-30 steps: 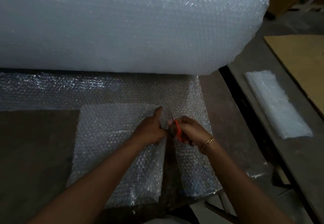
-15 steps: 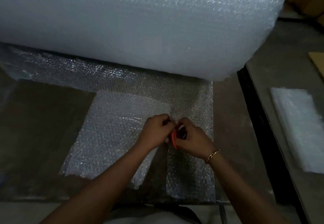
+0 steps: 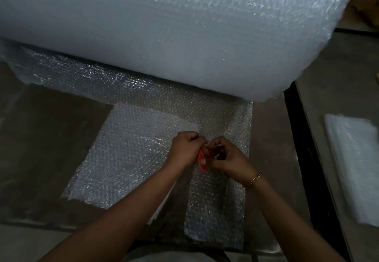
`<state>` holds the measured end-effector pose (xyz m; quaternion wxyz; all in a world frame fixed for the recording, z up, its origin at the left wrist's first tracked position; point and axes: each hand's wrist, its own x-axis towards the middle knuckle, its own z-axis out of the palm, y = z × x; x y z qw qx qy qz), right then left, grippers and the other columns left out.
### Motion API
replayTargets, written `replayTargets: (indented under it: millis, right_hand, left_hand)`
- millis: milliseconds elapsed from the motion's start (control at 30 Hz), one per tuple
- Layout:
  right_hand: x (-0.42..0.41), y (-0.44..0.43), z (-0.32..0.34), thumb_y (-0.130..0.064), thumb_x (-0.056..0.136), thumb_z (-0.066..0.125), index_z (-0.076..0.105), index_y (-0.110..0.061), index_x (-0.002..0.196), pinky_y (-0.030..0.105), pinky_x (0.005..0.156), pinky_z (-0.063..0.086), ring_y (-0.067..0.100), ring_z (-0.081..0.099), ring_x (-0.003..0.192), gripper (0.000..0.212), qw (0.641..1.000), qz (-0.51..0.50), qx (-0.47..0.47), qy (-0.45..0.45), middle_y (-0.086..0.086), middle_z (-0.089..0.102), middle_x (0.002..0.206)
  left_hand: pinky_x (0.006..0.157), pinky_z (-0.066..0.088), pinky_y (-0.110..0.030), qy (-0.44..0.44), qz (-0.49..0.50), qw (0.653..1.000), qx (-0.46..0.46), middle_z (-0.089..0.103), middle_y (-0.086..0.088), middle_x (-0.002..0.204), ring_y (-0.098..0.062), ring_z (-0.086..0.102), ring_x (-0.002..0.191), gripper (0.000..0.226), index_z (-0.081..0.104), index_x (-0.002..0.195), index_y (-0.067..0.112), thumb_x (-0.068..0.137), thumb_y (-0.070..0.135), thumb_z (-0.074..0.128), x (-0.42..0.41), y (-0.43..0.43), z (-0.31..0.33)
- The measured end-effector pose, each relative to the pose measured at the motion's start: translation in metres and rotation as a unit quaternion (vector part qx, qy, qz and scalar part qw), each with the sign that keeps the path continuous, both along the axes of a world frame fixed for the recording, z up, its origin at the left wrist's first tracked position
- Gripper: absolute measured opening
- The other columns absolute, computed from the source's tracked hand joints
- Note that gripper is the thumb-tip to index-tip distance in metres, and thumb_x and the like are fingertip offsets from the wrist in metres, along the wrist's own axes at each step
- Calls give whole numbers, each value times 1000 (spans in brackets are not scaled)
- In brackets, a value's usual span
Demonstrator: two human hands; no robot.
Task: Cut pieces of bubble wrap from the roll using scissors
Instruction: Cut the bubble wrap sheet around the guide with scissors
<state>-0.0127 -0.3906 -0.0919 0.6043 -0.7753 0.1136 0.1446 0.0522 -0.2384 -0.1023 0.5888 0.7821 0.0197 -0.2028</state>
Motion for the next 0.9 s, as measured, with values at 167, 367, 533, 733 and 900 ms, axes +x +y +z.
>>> replayTargets:
  millis: [167, 367, 533, 733, 900]
  right_hand:
    - [16, -26, 13, -17, 80, 71, 61, -15, 104, 19, 40, 36, 10, 55, 54, 26, 996, -43, 61, 42, 5, 68, 79]
    - [36, -66, 11, -19, 91, 66, 59, -27, 95, 22, 50, 14, 8, 37, 51, 11, 987, -24, 82, 137, 4, 66, 82]
    - [53, -71, 10, -35, 78, 69, 60, -25, 100, 19, 44, 17, 9, 38, 51, 26, 985, 5, 83, 152, 4, 69, 82]
    - [70, -70, 7, -36, 76, 67, 60, -24, 96, 16, 42, 17, 9, 38, 47, 24, 981, 31, 84, 175, 7, 68, 81]
    - [82, -76, 10, -36, 81, 71, 57, -19, 98, 16, 39, 16, 8, 38, 43, 28, 975, 90, 91, 179, 8, 64, 76]
  left_hand:
    - [71, 53, -35, -107, -16, 987, 120, 70, 7, 78, -11, 65, 73, 30, 71, 89, 26, 96, 51, 55, 6, 5, -2]
    - [81, 51, -36, -250, -167, 902, 310, 54, -1, 123, -21, 52, 113, 48, 53, 130, 20, 87, 38, 66, 13, 5, -19]
    - [73, 49, -34, -235, -179, 888, 352, 46, -2, 124, -21, 51, 111, 59, 45, 132, 20, 82, 41, 67, 18, 0, -29]
    - [66, 52, -36, -255, -147, 886, 357, 53, -4, 118, -22, 60, 95, 46, 48, 124, 17, 86, 39, 62, 25, -3, -29]
    - [60, 43, -30, -294, -110, 889, 333, 59, -1, 104, -19, 60, 82, 26, 58, 109, 17, 93, 36, 56, 23, 1, -38]
